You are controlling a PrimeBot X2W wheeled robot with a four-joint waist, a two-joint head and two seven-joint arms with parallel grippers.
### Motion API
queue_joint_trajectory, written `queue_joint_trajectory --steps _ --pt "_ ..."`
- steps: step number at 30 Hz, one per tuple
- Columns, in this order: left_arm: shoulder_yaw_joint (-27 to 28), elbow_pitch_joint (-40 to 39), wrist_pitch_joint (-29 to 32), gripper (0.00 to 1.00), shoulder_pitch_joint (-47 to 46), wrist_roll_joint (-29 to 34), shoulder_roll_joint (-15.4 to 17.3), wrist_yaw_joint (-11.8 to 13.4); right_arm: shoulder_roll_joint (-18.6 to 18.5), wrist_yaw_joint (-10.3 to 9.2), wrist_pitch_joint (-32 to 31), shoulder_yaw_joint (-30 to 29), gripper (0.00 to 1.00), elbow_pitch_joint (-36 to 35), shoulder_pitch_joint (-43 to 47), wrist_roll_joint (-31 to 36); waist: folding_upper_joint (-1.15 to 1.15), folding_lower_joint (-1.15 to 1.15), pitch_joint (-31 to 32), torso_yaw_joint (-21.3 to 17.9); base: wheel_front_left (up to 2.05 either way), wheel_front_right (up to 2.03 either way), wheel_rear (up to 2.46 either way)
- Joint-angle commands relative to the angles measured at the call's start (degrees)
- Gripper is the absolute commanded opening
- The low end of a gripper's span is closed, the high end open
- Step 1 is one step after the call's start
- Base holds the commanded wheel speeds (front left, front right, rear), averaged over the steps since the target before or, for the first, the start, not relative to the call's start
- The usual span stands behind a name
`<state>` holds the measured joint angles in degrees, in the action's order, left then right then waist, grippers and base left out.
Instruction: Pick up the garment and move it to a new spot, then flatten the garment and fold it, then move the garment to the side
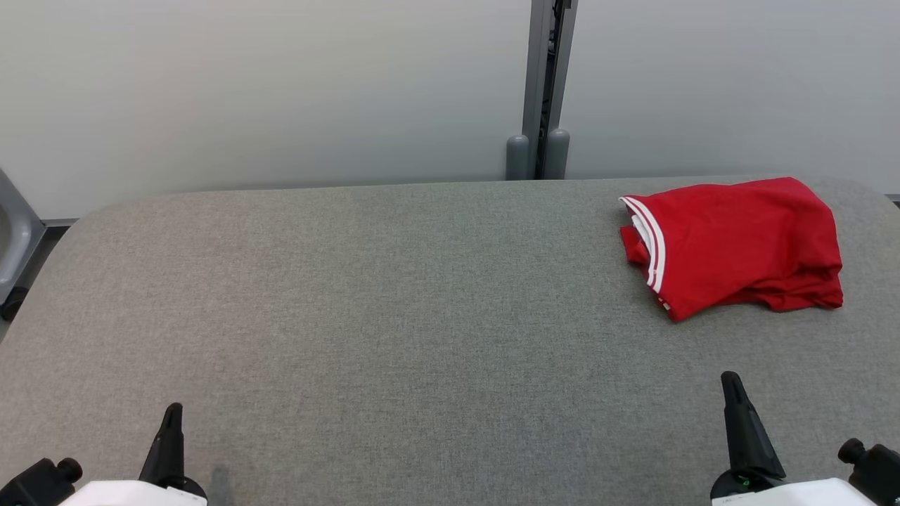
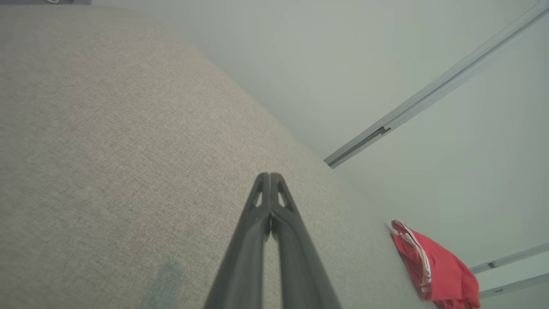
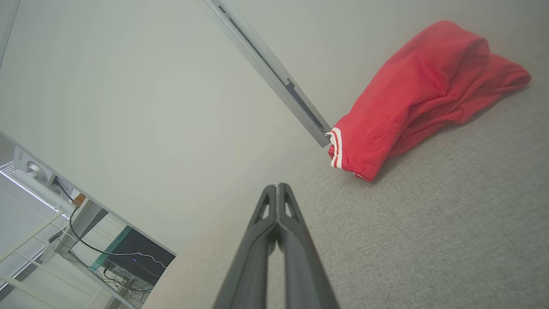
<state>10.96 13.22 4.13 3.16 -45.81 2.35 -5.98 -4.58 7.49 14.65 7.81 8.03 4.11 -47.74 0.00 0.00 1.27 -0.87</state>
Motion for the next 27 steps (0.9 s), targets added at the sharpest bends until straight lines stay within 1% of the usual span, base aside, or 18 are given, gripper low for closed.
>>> queue_joint_trajectory --steps 1,27 --pt "0.9 -1.0 0.8 0.0 -1.4 -1.8 0.3 -0.1 -0.3 0.0 0.2 0.0 0.0 -1.3 -0.1 -1.7 0.0 0.0 0.0 0.0 0.0 0.0 0.0" --pt "7.4 -2.2 10.3 0.0 -2.4 -19.1 0.5 -0.7 0.5 0.01 0.3 2.8 0.0 -3.8 1.0 -17.7 0.0 0.0 -0.4 0.3 0.0 0.0 0.0"
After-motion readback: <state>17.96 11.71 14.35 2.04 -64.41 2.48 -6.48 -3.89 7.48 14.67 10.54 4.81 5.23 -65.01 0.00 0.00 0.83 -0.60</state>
